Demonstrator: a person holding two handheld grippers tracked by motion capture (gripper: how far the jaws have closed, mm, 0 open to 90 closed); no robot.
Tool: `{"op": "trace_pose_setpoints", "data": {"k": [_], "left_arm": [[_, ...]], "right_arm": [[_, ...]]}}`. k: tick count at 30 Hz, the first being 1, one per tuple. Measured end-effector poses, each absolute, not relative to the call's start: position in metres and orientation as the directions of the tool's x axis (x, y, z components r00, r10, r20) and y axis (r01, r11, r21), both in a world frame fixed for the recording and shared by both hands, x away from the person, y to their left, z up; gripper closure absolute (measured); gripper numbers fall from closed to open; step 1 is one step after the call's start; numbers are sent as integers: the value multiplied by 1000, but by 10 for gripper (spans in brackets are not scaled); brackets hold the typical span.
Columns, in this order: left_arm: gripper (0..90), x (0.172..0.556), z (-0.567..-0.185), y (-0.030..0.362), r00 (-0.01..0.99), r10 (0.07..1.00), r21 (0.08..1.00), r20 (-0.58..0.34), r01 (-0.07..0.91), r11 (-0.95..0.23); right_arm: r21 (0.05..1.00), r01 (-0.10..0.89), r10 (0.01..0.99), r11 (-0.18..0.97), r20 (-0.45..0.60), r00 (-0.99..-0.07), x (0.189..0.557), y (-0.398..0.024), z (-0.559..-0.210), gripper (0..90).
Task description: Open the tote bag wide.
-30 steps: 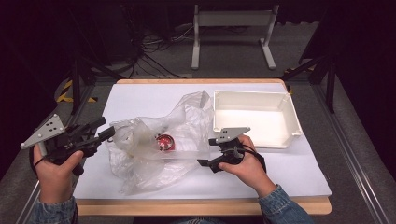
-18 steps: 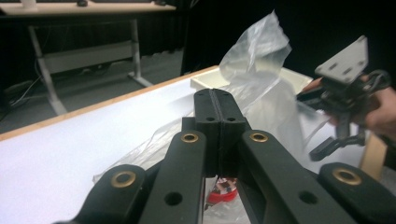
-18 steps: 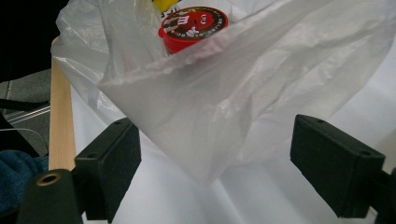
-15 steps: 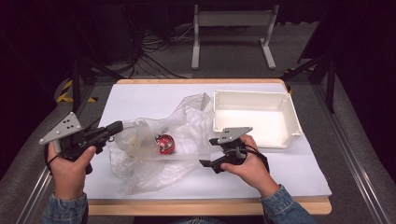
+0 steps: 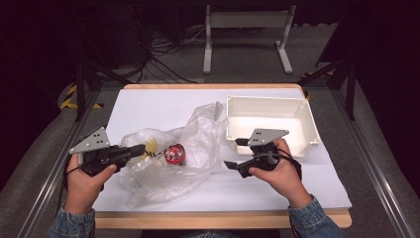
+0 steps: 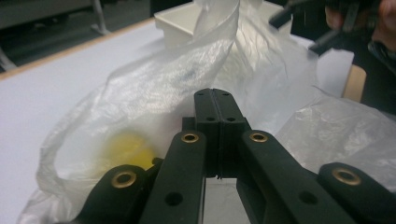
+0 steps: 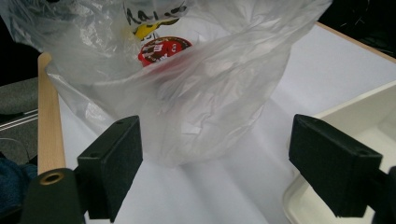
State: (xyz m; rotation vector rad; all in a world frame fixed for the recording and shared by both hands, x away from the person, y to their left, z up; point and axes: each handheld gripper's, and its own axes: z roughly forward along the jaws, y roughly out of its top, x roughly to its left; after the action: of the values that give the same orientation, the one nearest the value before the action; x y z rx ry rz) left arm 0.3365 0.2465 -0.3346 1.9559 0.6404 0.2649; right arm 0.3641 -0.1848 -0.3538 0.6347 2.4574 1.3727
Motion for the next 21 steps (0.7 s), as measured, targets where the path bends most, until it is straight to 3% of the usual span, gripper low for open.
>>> {"op": "trace_pose_setpoints", "data": {"k": [8,14,21], "left_arm": [[897,343,-349,246,837,528,855,-144,374,-359],[897,346,-359,243,837,520,837,-171,401,-372],[892,352,-370,237,840,517,805,-166,418,-420]], "right_arm": [[863,212,481,459,-40,-876,359,-185,-347,217],[875,170,424,453,-44,-905,348,-183,-335,500],[889,144,368,435,-30,-929,340,-173,-331,663]]}}
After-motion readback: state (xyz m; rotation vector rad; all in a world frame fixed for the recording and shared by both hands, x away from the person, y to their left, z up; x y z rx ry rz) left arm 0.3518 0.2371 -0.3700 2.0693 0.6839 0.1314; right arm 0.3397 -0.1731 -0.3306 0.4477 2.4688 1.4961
